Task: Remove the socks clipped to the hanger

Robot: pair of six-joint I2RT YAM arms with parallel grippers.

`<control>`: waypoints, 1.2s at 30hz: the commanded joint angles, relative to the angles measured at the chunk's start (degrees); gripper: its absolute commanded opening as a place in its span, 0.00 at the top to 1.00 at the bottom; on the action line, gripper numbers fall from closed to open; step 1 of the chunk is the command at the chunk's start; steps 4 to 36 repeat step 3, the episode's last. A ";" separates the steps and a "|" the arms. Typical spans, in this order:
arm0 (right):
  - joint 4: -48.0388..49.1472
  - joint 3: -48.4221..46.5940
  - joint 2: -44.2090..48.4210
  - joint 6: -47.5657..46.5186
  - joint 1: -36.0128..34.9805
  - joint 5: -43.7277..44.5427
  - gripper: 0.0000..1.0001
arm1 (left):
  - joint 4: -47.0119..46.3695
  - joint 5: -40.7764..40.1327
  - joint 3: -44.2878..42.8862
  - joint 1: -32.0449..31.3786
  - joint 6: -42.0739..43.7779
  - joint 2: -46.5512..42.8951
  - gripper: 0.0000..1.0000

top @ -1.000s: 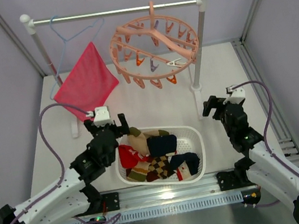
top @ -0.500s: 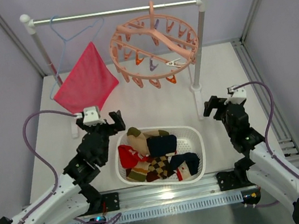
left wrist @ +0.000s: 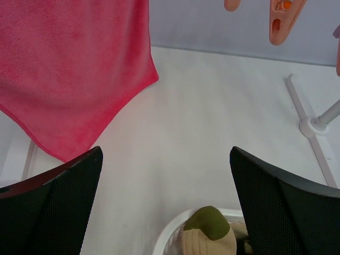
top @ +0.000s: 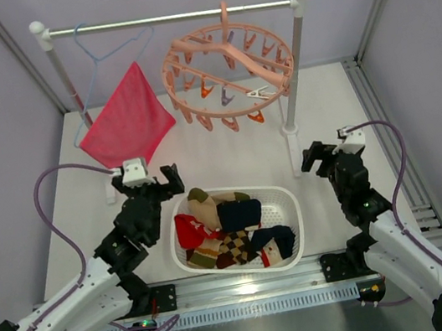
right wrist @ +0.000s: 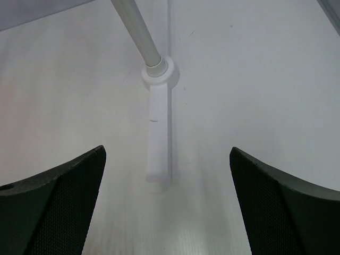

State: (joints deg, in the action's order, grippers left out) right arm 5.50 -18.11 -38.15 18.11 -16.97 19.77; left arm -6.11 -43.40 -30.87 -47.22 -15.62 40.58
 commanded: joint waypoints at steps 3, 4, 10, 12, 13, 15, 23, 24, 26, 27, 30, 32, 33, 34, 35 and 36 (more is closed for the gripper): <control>1.36 -0.79 0.18 -0.27 0.54 -0.08 0.02 | -1.10 -2.66 -0.42 0.29 -0.47 -0.59 0.00; 1.36 -0.79 0.18 -0.27 0.54 -0.08 0.02 | -1.10 -2.66 -0.42 0.29 -0.47 -0.59 0.00; 1.36 -0.79 0.18 -0.27 0.54 -0.08 0.02 | -1.10 -2.66 -0.42 0.29 -0.47 -0.59 0.00; 1.36 -0.79 0.18 -0.27 0.54 -0.08 0.02 | -1.10 -2.66 -0.42 0.29 -0.47 -0.59 0.00; 1.36 -0.79 0.18 -0.27 0.54 -0.08 0.02 | -1.10 -2.66 -0.42 0.29 -0.47 -0.59 0.00; 1.36 -0.79 0.18 -0.27 0.54 -0.08 0.02 | -1.10 -2.66 -0.42 0.29 -0.47 -0.59 0.00; 1.36 -0.79 0.18 -0.27 0.54 -0.08 0.02 | -1.10 -2.66 -0.42 0.29 -0.47 -0.59 0.00; 1.36 -0.79 0.18 -0.27 0.54 -0.08 0.02 | -1.10 -2.66 -0.42 0.29 -0.47 -0.59 0.00; 1.36 -0.79 0.18 -0.27 0.54 -0.08 0.02 | -1.10 -2.66 -0.42 0.29 -0.47 -0.59 0.00; 1.36 -0.79 0.18 -0.27 0.54 -0.08 0.02 | -1.10 -2.66 -0.42 0.29 -0.47 -0.59 0.00; 1.36 -0.79 0.18 -0.27 0.54 -0.08 0.02 | -1.10 -2.66 -0.42 0.29 -0.47 -0.59 0.00; 1.36 -0.79 0.18 -0.27 0.54 -0.08 0.02 | -1.10 -2.66 -0.42 0.29 -0.47 -0.59 0.00; 1.36 -0.79 0.18 -0.27 0.54 -0.08 0.02 | -1.10 -2.66 -0.42 0.29 -0.47 -0.59 0.00; 1.36 -0.79 0.18 -0.27 0.54 -0.08 0.02 | -1.10 -2.66 -0.42 0.29 -0.47 -0.59 0.00; 1.36 -0.79 0.18 -0.27 0.54 -0.08 0.02 | -1.10 -2.66 -0.42 0.29 -0.47 -0.59 0.00; 1.36 -0.79 0.18 -0.27 0.54 -0.08 0.02 | -1.10 -2.66 -0.42 0.29 -0.47 -0.59 0.00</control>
